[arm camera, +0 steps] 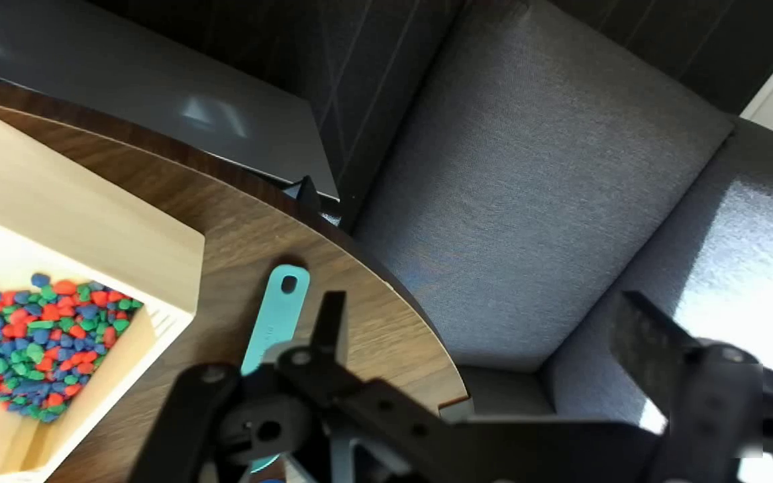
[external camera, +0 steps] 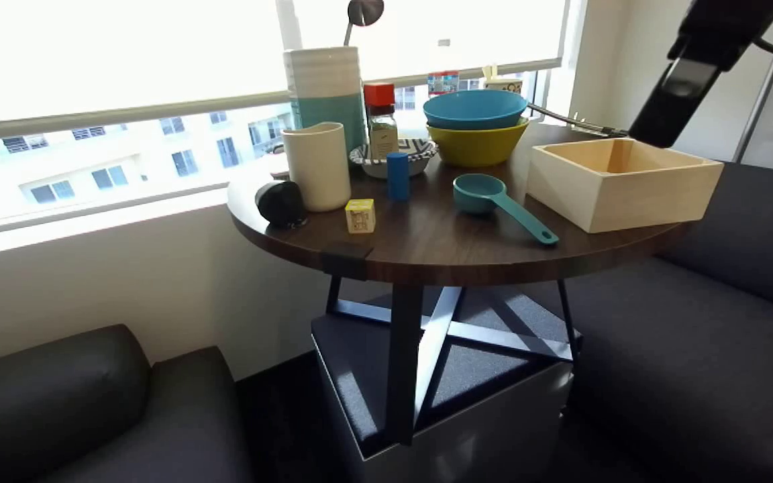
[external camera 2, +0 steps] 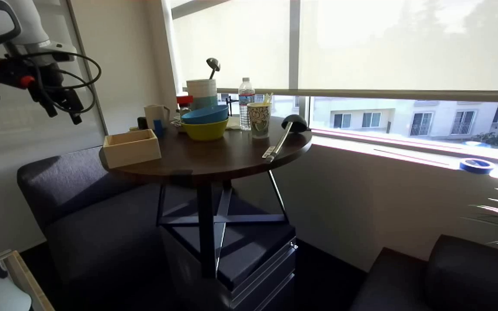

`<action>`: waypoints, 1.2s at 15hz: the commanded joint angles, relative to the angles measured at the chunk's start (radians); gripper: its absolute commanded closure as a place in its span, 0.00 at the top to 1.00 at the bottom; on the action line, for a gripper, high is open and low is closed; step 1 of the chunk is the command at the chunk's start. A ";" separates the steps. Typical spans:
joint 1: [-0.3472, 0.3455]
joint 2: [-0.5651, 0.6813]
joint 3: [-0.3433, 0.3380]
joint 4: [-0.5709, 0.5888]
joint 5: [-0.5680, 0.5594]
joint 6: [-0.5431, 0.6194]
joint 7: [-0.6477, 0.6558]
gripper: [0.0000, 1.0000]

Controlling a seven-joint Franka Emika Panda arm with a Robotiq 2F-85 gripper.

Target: Pour the contents in the measuring cup into the wooden box then set it down on the table.

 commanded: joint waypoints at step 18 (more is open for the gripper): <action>-0.141 0.294 0.099 0.148 -0.198 0.093 0.136 1.00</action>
